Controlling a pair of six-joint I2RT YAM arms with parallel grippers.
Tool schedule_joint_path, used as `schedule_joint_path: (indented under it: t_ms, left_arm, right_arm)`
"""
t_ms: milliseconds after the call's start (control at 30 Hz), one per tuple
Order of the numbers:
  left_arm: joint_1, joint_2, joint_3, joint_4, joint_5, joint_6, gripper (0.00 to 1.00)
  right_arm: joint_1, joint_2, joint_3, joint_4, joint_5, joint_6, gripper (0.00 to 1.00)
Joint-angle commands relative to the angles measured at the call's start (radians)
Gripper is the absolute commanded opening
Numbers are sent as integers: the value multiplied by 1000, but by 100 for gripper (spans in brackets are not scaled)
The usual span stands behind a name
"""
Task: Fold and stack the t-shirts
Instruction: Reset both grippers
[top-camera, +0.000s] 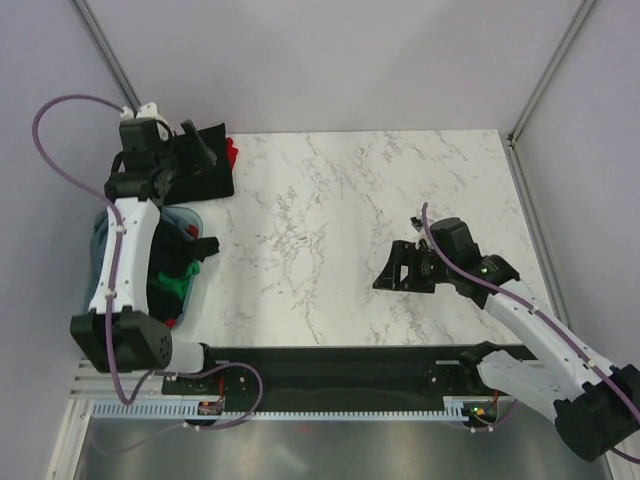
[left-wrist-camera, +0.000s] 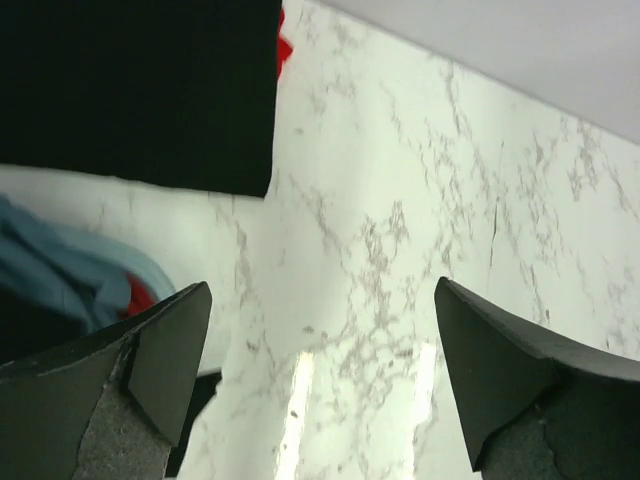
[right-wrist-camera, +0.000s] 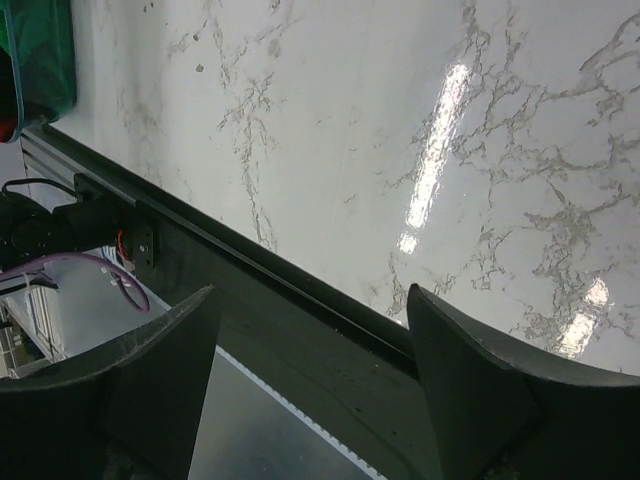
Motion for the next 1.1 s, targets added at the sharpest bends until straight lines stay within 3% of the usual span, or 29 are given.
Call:
schedule_joint_path:
  t_ms: [0, 167, 467, 667, 1067]
  left_arm:
    - [22, -170, -230, 3, 48, -60, 100]
    - [24, -420, -526, -1, 43, -39, 100]
    - [22, -772, -778, 3, -26, 16, 100]
    - [24, -832, -822, 6, -47, 20, 100]
    - [24, -795, -829, 2, -112, 10, 100]
  right_arm:
    - [7, -52, 12, -39, 25, 30, 83]
    - [8, -92, -2, -47, 26, 31, 83]
    - [10, -150, -16, -49, 38, 40, 84]
    - [10, -176, -62, -70, 80, 73, 85]
    - [10, -212, -145, -39, 77, 64, 85]
